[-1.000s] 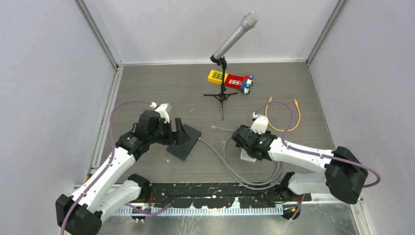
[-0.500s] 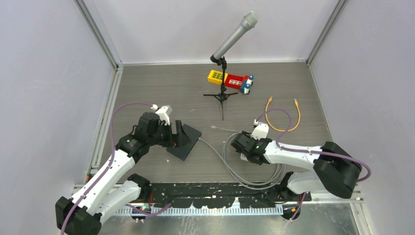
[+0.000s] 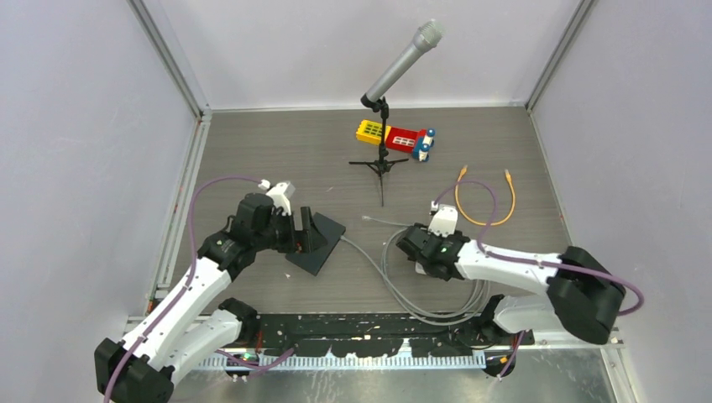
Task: Insert the plug into the switch port
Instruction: Pick up the switch port at the center of the board.
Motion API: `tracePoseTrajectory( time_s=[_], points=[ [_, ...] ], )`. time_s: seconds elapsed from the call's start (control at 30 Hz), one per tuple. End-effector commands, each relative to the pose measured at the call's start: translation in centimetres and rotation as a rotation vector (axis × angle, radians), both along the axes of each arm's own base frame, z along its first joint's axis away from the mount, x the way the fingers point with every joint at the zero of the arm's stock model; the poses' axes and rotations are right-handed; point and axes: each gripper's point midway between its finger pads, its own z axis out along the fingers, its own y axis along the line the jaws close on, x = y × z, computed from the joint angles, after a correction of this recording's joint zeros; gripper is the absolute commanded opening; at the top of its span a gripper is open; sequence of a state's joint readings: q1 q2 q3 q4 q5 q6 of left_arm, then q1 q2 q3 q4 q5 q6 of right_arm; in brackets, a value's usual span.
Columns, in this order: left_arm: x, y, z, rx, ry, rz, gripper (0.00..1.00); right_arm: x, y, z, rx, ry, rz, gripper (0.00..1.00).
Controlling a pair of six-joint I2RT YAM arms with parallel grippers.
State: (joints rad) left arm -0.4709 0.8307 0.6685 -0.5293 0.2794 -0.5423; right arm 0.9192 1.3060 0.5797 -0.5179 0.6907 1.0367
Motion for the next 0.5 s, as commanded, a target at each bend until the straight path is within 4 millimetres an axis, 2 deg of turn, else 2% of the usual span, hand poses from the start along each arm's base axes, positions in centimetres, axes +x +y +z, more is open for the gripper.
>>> tracePoseTrajectory(
  time_s=[0.0,0.07,0.13,0.27,0.43,0.47],
  points=[
    [0.6,0.5,2.4,-0.004,-0.055,0.038,0.86,2.3,1.0,7.2,-0.011,-0.151,0.134,0.23],
    [0.8,1.3,3.4,0.014,-0.062,0.089,0.86,3.0,2.3,10.3,-0.032,-0.189,0.288,0.22],
    [1.0,2.2,4.4,0.032,-0.069,0.149,0.86,2.9,4.9,12.1,-0.055,-0.181,0.549,0.22],
    [1.2,4.6,6.7,0.076,-0.101,0.276,0.87,0.2,9.6,12.7,-0.090,-0.060,1.082,0.24],
    [0.2,8.0,9.6,0.113,-0.158,0.425,0.88,-1.1,14.4,12.4,-0.061,0.018,1.435,0.26],
    [0.0,8.4,10.4,0.105,-0.178,0.442,0.88,-1.6,15.5,12.5,-0.029,0.039,1.499,0.16]
  ],
)
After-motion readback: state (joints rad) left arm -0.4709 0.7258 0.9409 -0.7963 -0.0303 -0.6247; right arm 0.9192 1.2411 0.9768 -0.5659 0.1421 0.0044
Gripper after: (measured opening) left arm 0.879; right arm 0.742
